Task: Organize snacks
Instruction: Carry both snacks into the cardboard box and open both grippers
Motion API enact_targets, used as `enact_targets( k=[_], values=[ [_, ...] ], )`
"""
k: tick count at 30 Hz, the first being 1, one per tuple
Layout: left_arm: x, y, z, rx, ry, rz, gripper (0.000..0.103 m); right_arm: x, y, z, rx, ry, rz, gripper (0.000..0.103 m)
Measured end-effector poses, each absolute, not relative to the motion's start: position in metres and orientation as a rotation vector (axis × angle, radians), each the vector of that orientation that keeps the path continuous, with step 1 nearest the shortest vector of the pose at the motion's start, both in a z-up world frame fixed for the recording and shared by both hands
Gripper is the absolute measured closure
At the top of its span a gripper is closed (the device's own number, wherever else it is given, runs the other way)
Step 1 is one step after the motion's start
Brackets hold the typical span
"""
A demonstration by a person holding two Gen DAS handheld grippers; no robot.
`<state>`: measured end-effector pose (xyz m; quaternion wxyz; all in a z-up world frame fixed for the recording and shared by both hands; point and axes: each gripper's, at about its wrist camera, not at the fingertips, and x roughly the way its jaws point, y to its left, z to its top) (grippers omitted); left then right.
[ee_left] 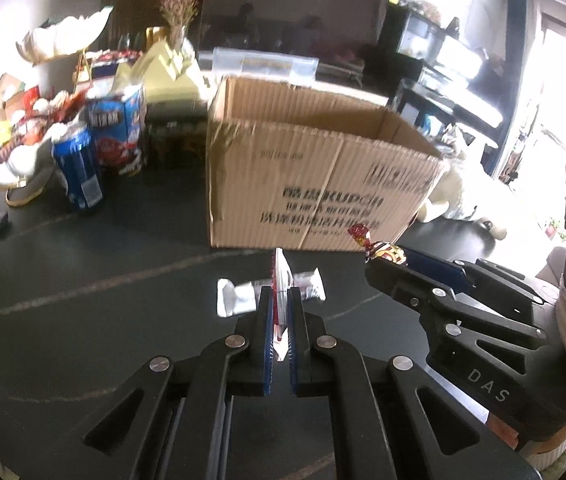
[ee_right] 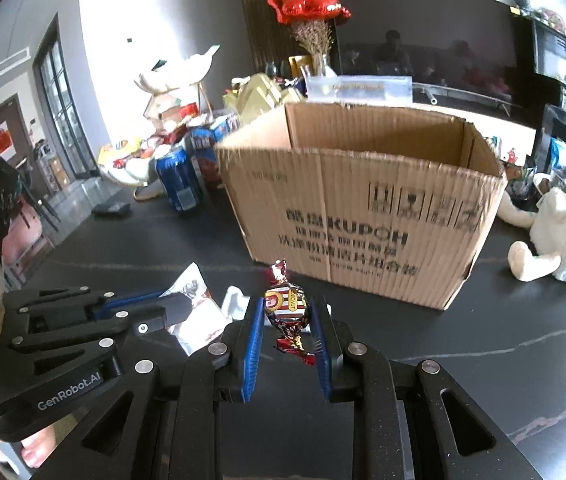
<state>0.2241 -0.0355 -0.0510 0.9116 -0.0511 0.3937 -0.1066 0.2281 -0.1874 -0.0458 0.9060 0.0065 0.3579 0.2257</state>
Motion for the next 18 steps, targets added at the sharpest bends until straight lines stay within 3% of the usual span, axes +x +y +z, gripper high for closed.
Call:
enact_targets(
  k=[18],
  values=[
    [0.228,-0.036,0.036,-0.040,0.626,-0.267,0.095,0.229,-0.193,0.029,0.026,0.616,0.379,0.078]
  ],
)
